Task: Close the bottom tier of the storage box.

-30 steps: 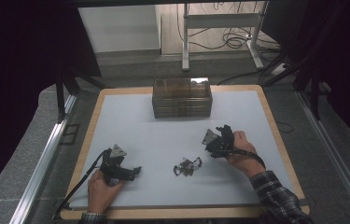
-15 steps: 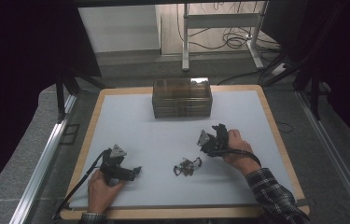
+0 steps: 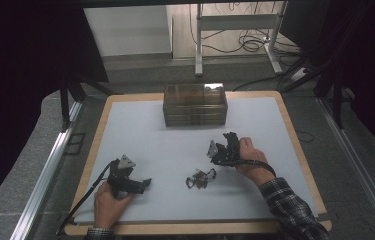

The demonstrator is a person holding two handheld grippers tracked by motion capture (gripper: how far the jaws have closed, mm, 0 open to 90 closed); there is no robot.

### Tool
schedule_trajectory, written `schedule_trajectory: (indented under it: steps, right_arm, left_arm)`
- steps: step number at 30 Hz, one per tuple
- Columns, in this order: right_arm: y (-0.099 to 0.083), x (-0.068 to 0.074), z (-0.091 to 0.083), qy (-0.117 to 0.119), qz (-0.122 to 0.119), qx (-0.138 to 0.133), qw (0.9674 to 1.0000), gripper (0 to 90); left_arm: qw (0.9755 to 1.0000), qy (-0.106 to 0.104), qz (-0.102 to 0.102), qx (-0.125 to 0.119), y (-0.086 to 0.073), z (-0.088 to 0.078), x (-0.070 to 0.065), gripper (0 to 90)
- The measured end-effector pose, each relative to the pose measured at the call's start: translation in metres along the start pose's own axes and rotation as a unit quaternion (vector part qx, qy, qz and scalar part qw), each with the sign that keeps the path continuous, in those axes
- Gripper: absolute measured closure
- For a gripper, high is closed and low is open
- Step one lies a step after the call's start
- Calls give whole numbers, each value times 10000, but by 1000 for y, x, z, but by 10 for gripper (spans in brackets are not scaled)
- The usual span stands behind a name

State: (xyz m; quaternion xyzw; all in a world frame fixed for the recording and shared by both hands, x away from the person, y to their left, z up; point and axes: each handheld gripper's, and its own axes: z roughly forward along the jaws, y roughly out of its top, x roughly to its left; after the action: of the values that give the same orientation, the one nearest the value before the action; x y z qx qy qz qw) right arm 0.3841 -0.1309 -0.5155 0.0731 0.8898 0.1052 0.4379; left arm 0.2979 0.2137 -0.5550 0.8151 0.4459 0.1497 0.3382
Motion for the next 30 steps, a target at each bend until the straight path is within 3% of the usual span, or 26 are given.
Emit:
schedule_trajectory:
  steps: [17, 25, 30]
  right_arm:
    - [14, 4, 9, -260, -424, -9, 9988, 329]
    - [21, 9, 15, -352, -501, 0, 9981, 345]
    - [26, 12, 20, -440, -689, 27, 9966, 357]
  left_arm:
    - [10000, 0, 1, 0, 0, 0, 0, 0]
    - [10000, 0, 2, -1, 0, 0, 0, 0]
    - [10000, 1, 1, -1, 0, 0, 0, 0]
